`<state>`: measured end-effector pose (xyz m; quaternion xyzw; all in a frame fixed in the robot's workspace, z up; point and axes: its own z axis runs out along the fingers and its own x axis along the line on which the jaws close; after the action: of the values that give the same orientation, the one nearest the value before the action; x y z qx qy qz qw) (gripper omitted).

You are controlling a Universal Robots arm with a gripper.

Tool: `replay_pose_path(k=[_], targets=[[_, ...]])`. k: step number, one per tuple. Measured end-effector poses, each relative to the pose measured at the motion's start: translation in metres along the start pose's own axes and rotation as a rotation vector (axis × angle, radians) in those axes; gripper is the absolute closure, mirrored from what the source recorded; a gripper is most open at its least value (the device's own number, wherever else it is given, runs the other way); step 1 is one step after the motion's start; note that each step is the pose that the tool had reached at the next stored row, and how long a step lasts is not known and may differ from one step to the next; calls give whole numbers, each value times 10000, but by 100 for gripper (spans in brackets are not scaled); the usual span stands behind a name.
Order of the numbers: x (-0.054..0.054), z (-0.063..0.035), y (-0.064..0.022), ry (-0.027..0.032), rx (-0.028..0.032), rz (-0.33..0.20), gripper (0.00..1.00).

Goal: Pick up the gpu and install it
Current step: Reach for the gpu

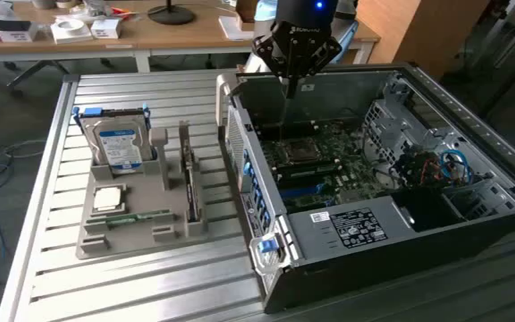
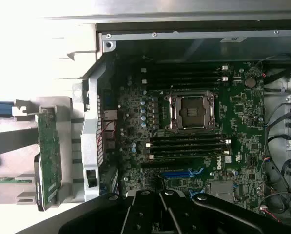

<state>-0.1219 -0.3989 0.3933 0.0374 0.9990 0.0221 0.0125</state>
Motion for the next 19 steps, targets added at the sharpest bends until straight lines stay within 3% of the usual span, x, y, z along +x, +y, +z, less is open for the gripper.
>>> replay_pose_path(k=[13, 19], targets=[[5, 1, 0, -2, -2, 1, 89], [115, 2, -9, 0, -1, 0, 89]])
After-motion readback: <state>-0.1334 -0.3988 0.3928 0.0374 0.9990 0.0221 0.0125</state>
